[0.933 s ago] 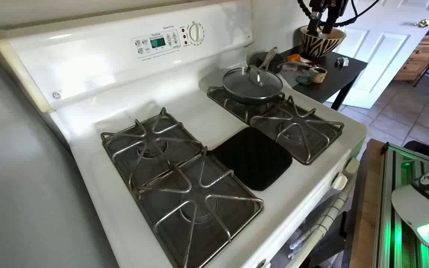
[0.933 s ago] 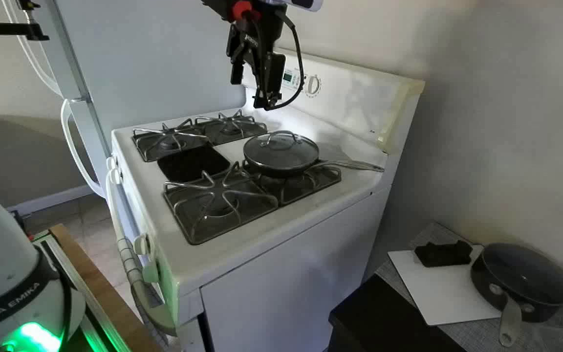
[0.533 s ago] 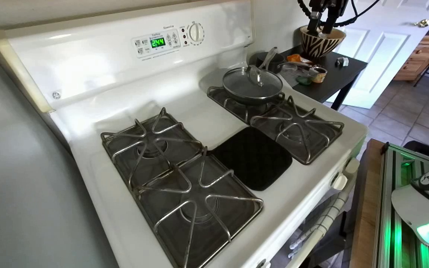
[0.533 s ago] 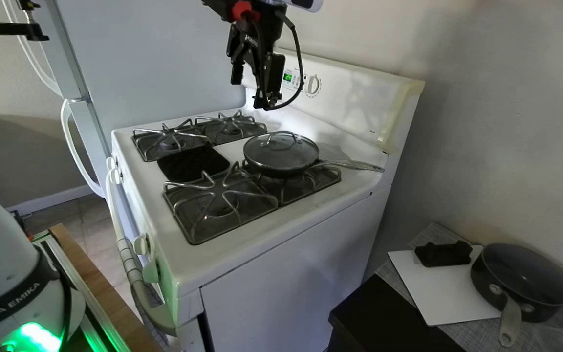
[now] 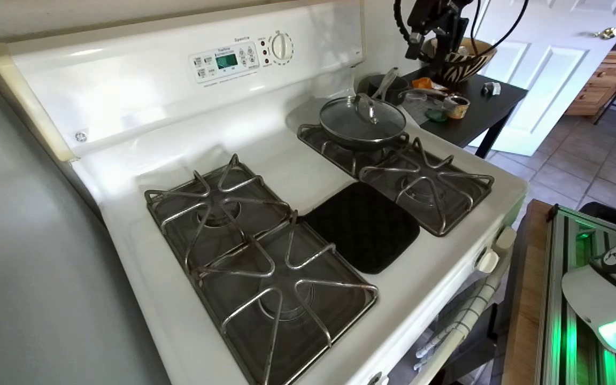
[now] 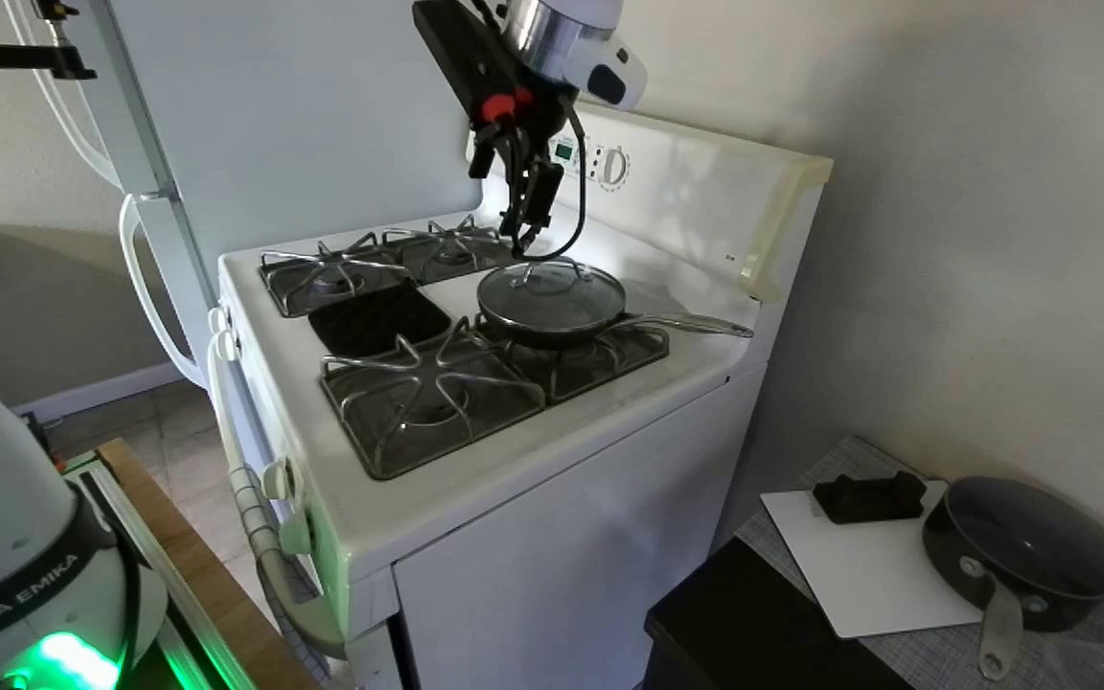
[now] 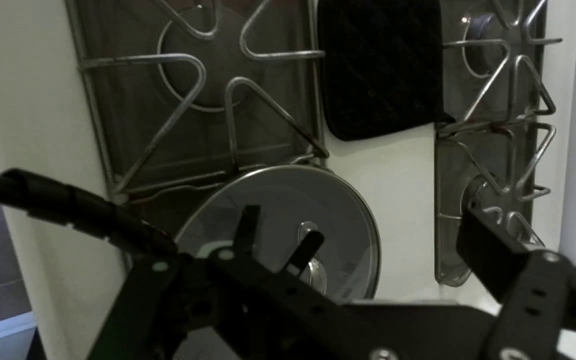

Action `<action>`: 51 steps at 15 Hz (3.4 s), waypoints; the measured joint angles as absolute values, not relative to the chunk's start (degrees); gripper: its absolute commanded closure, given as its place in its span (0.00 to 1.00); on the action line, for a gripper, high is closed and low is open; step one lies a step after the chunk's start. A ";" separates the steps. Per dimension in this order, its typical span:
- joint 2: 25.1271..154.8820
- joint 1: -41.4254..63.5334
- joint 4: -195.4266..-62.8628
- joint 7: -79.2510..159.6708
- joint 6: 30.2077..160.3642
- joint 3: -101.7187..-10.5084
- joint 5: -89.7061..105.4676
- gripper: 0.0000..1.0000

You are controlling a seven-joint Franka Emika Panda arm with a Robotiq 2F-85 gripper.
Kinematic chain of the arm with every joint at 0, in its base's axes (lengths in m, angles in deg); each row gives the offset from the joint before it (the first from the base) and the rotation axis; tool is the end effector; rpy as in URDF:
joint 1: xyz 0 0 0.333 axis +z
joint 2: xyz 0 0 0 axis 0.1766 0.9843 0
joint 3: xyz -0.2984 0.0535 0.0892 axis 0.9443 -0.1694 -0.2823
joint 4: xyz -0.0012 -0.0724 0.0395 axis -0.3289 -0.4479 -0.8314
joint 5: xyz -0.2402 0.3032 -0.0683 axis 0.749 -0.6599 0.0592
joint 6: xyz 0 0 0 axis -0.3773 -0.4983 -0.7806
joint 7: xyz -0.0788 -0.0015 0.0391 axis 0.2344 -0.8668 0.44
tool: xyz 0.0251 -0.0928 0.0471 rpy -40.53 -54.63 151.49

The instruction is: Remove the glass lid from the pan and put it on the black potholder

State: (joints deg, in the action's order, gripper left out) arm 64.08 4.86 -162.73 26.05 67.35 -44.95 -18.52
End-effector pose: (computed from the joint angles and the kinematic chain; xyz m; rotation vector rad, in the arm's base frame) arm 0.4605 -0.1419 0.4440 -2.6468 0.4509 0.0880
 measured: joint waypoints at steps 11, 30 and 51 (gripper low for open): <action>79.60 1.09 -156.00 17.12 70.78 -45.61 -32.88 0.00; 88.76 -1.81 -149.98 13.54 70.79 -49.74 -43.50 0.40; 91.87 -2.03 -147.60 13.40 72.59 -50.59 -42.68 1.00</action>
State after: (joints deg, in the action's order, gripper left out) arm 91.87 -2.03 -147.60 13.40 72.59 -50.59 -42.68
